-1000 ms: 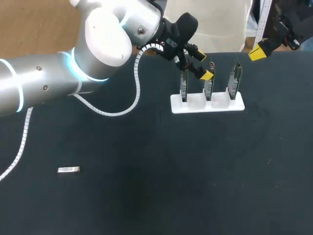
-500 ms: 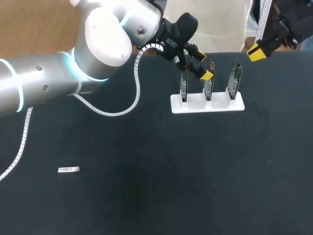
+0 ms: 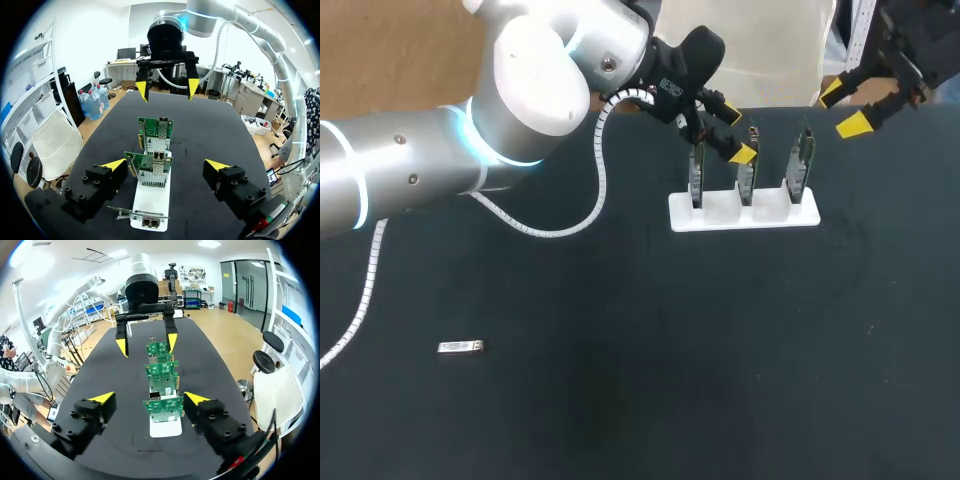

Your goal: Pick up the optical module with the left hand, and insert it into the network port with the right hand.

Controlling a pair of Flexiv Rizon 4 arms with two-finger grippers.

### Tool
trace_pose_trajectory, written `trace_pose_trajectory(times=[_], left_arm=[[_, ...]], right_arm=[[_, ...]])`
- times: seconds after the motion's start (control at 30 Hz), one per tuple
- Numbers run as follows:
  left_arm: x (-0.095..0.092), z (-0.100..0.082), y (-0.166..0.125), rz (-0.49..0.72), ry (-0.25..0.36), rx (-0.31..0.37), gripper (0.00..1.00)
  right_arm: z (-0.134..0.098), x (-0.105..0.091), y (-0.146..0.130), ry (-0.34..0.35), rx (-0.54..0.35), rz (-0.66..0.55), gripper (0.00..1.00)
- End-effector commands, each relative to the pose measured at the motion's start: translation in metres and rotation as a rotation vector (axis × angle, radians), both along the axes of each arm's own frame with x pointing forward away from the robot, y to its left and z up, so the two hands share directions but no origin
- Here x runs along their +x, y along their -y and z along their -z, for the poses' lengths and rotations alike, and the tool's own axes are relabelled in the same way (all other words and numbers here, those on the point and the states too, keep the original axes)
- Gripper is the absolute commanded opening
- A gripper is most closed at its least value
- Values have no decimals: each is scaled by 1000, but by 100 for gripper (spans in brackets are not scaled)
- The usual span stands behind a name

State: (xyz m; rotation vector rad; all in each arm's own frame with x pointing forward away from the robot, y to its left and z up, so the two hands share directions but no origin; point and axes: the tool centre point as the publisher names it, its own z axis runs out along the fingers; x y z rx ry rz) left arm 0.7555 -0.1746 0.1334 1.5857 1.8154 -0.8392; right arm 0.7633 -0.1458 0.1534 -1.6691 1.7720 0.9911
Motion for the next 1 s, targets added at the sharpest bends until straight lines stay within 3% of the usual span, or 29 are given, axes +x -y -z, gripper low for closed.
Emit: trace_pose_trajectory(times=[0.03,0.4,0.8,1.0], left_arm=[[2,-1,1,1,-4,6,100],[0,-9,-1,-11,12,-11,100],[-9,-60,-20,-11,165,28,100],[-19,-87,-49,-19,262,124,100]], right_arm=[[0,-2,-1,5,-1,4,100],[0,-2,-1,5,-1,4,100],[0,-2,-1,5,-1,4,100],[0,-2,-1,5,-1,4,100]])
